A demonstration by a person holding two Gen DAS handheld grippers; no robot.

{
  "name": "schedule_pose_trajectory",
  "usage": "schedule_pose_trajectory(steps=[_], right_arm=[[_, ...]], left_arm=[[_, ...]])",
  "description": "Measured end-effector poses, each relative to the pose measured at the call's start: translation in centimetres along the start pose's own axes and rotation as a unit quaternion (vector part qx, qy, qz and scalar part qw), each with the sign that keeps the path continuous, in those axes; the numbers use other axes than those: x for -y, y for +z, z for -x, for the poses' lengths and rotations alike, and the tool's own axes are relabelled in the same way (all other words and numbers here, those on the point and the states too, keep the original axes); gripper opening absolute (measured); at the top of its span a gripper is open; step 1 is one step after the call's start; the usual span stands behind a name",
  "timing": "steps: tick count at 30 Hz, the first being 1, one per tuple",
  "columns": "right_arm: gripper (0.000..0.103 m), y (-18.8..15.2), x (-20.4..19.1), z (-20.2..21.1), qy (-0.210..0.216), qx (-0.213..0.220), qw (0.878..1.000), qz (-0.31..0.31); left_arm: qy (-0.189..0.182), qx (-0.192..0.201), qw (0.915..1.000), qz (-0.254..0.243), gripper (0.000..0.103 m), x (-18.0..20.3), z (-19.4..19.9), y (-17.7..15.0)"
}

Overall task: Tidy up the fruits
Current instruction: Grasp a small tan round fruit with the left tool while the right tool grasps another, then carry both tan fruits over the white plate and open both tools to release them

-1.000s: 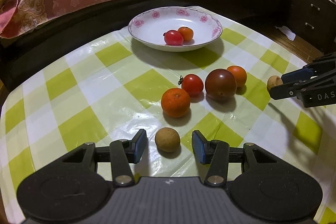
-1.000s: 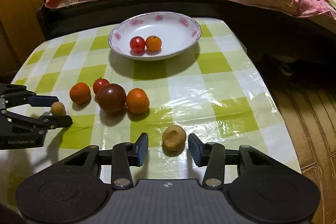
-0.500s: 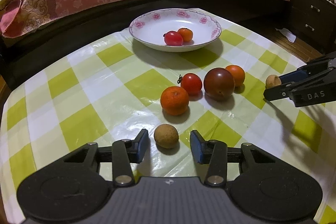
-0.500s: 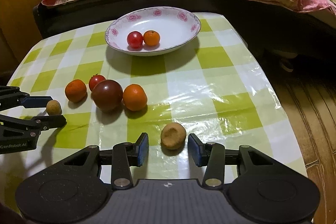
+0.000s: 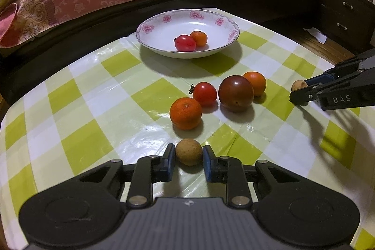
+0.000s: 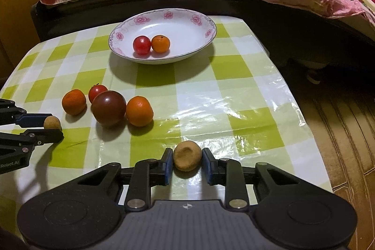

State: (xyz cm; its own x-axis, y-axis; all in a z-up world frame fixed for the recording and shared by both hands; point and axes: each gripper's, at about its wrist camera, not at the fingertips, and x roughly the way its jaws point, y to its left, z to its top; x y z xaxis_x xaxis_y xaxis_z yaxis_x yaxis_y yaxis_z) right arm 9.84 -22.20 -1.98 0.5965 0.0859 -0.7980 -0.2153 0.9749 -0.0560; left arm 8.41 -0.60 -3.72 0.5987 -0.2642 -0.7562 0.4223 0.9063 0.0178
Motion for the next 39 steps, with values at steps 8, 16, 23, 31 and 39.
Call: schedule_pose_trajectory(steps=[8,16,23,31,39], right_arm=[[0.022,0.3,-2.0,0.6,0.031,0.007,0.999,0.021],[0.023,-0.9,-4.7,0.7,0.048,-0.004,0.996,0.075],[0.025,-1.1,-4.3,0.8,0.058,-0.005,0.996,0.07],[0.022,-1.2,-4.2,1.2,0.057,-0.006,0.997,0.054],[0.022,-0.2,-4.4,1.7,0.066,0.004,0.997,0.035]], left_arm=[[-0.017,0.004,0.9998,-0.007,0.033,0.8,0.3,0.3],[-0.022,-0.003,0.9994,-0.025,0.034,1.8,-0.1,0.2],[-0.026,-0.002,0.9988,-0.041,0.034,1.8,-0.2,0.2],[-0.019,-0.018,0.999,-0.035,0.033,2.3,-0.2,0.6],[-0.023,-0.003,0.9995,-0.022,0.033,2.6,0.7,0.7]])
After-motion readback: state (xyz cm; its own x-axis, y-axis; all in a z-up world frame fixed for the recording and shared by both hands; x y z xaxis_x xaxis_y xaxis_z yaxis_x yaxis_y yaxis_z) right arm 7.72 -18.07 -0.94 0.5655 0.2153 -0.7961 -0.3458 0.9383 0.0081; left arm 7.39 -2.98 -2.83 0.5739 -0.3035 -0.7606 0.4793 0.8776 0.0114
